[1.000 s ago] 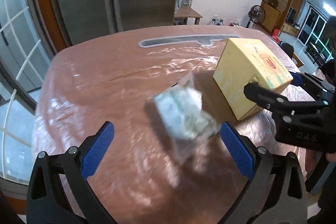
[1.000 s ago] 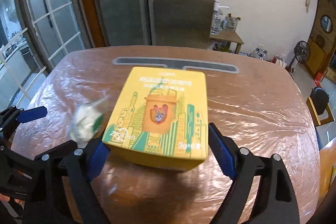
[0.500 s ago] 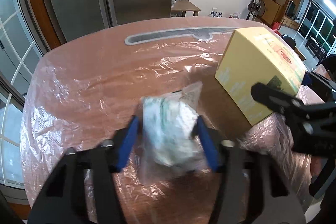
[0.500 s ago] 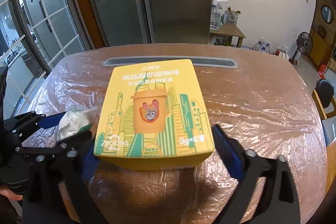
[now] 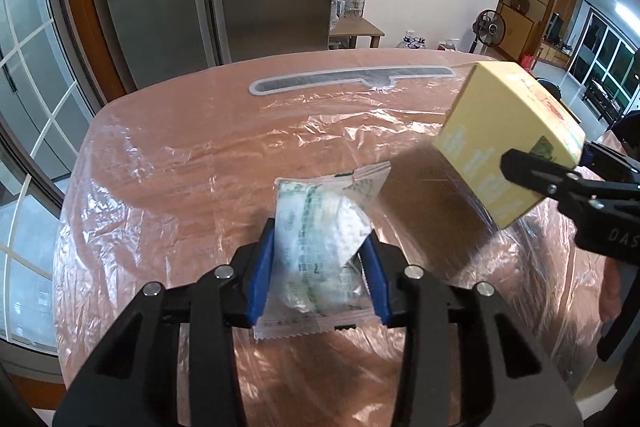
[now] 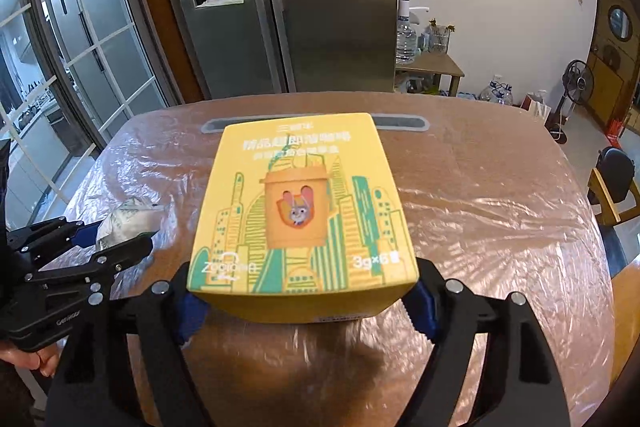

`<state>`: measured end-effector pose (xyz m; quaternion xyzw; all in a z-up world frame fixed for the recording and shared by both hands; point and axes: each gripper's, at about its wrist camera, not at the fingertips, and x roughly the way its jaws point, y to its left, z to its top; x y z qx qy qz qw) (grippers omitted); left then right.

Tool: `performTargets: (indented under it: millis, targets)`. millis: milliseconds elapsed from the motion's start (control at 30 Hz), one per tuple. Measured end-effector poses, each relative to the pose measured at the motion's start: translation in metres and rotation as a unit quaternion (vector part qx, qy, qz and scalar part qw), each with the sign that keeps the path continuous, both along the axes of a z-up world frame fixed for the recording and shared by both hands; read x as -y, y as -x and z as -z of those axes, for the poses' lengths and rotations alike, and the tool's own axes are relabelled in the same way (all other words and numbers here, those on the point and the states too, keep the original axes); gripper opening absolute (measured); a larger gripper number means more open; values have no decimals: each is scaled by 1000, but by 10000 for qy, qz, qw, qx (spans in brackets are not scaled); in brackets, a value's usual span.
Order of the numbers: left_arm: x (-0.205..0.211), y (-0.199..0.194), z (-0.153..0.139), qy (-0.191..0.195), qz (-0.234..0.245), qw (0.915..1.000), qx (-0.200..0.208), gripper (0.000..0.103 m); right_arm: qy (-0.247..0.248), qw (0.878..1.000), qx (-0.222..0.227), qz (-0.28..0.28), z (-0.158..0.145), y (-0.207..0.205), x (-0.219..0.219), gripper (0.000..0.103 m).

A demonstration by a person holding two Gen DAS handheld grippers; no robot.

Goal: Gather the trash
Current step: 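Grasp the small clear bag with the left tool while the right tool grasps the yellow box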

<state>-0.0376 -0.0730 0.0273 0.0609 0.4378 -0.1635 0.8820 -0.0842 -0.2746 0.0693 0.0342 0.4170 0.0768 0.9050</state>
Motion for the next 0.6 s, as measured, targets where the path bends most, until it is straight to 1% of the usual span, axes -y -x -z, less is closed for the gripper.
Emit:
performTargets:
  millis: [267, 467, 600]
  targets:
    - [5, 16, -3, 22, -1, 10000, 7, 42, -33, 9999, -72, -147, -5, 27, 15, 77]
    - [6, 37, -11, -23, 74, 9999, 74, 42, -72, 9993, -96, -343, -9, 50, 24, 77]
    - [5, 49, -14, -1, 111, 9999, 103, 42, -268, 9988, -104, -389, -13, 65, 33, 77]
